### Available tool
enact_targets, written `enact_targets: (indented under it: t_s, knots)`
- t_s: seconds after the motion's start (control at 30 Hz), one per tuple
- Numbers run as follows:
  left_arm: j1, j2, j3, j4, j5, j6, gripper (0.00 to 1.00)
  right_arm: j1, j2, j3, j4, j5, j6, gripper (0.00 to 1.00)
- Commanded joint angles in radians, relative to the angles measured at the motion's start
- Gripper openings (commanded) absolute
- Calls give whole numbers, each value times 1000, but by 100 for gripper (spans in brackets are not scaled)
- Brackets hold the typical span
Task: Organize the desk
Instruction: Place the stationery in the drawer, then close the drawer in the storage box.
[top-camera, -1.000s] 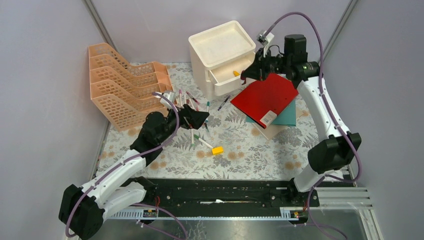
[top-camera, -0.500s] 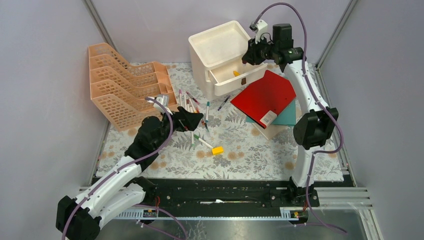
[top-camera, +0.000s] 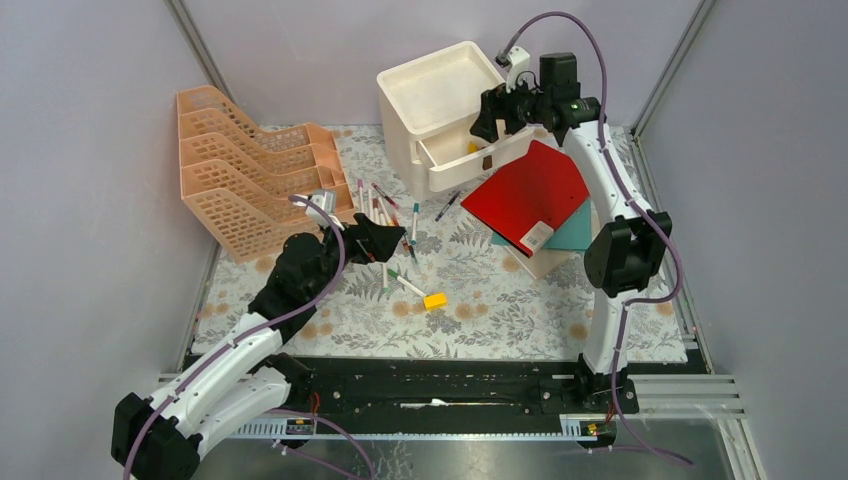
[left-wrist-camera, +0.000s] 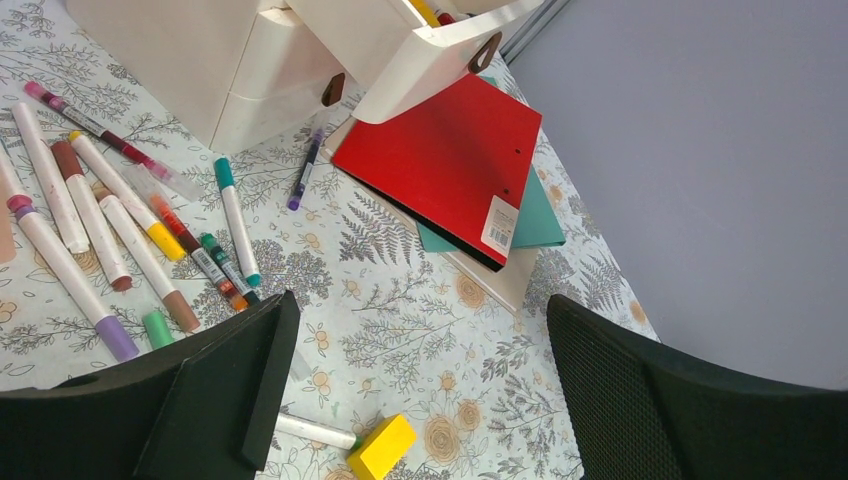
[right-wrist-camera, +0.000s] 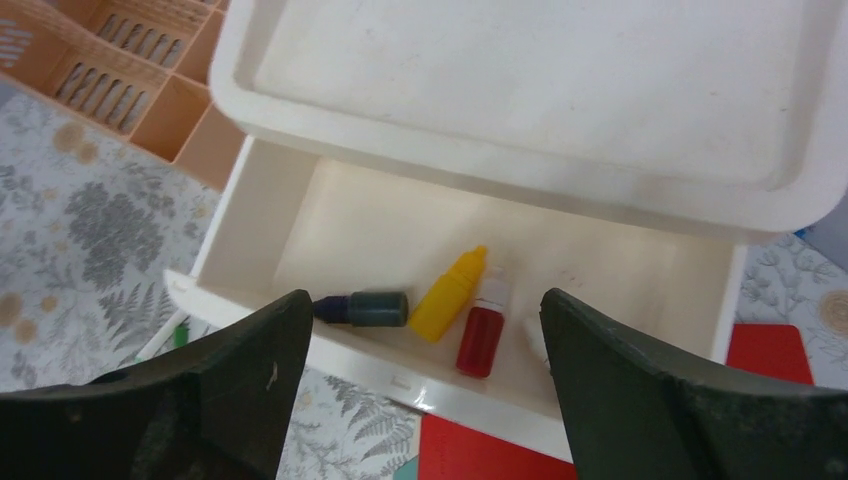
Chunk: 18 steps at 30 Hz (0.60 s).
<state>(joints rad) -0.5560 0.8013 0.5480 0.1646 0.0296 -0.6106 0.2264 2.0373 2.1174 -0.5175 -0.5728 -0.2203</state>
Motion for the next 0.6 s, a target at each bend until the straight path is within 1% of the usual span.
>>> enact_targets:
  t_s: [0.0, 0.1, 0.23, 0.37, 0.47, 0.57]
  knots:
    - [4, 9, 20, 33, 15, -6, 99, 9, -156, -58, 24, -136, 27, 94]
    - [5, 22, 29, 40, 27, -10, 99, 2, -252, -160, 25, -198, 34, 99]
    - [5, 51, 48, 40, 52, -10, 99, -31, -373, -318, 25, -272, 37, 99]
    - [5, 82, 67, 52, 81, -13, 99, -95, -478, -459, 24, -331, 39, 99]
    - [5, 112, 83, 78, 117, -24, 99, -134, -540, -560, 24, -331, 54, 99]
    - [5, 159, 107, 113, 163, -44, 98, -152, -580, -643, 24, -271, 96, 99]
